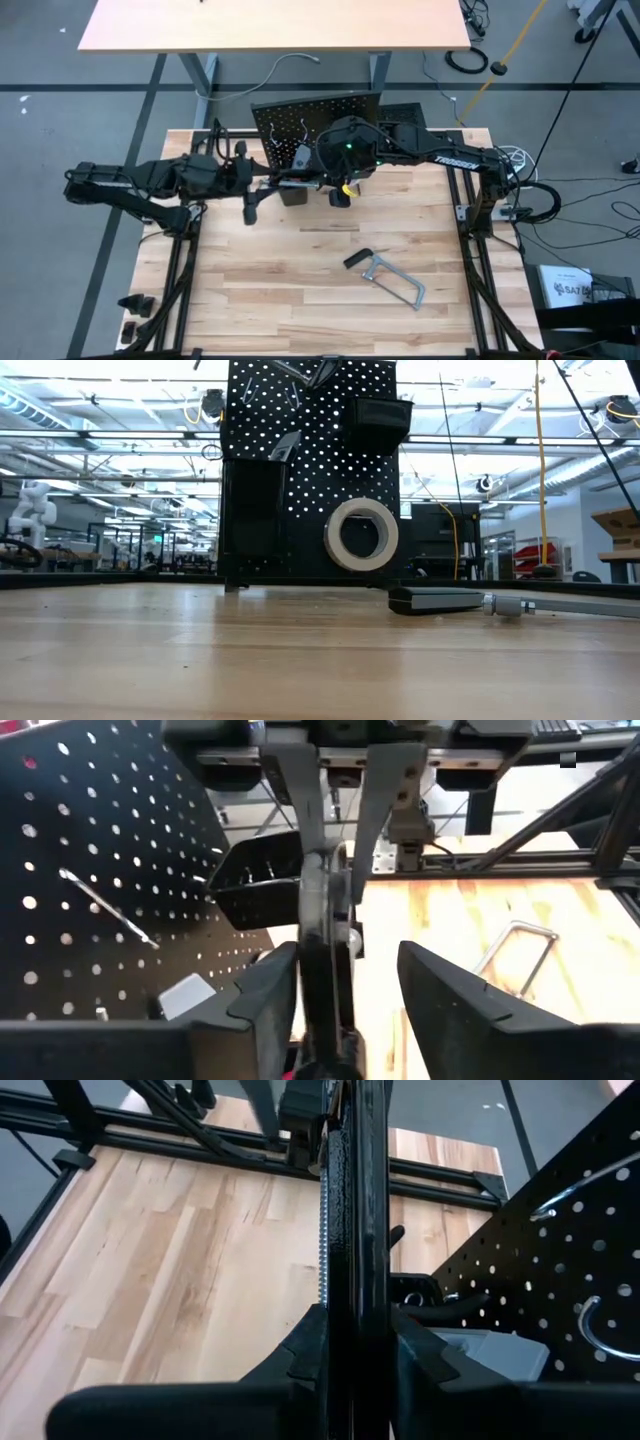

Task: Hang tools onto peg board
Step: Hang the clamp on the pegboard

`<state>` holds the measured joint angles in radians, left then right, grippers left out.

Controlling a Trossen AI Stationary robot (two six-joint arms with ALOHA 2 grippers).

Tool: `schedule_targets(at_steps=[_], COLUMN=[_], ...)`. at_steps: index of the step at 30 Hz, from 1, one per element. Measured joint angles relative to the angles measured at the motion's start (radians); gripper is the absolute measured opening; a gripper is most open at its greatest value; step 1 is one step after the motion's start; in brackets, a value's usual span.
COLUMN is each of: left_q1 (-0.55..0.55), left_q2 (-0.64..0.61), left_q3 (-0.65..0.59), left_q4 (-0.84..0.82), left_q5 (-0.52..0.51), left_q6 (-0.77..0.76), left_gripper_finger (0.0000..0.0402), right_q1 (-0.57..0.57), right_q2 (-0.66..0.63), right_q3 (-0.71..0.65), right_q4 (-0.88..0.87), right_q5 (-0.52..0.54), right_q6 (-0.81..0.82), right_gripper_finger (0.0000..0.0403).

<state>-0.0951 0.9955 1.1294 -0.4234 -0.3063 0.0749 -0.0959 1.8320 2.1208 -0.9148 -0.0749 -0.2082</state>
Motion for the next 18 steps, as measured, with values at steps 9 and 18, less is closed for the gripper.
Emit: schedule_targets(at_steps=[9, 18], left_q1=[0.0, -0.001], left_q2=[-0.001, -0.01], left_q3=[0.0, 0.0], left_q4=[-0.014, -0.027], left_q5=[-0.003, -0.012], left_q6=[-0.001, 0.008], left_gripper_finger=[0.0089, 0.0025], right_q1=[0.0, 0.001], right_q2=[-0.001, -0.001], right_q3=[0.0, 0.0], right_q4=[-0.002, -0.008], right_q5=[-0.001, 0.004], right_q6=[0.003, -0.003], right_gripper_finger=[0.0051, 0.0051])
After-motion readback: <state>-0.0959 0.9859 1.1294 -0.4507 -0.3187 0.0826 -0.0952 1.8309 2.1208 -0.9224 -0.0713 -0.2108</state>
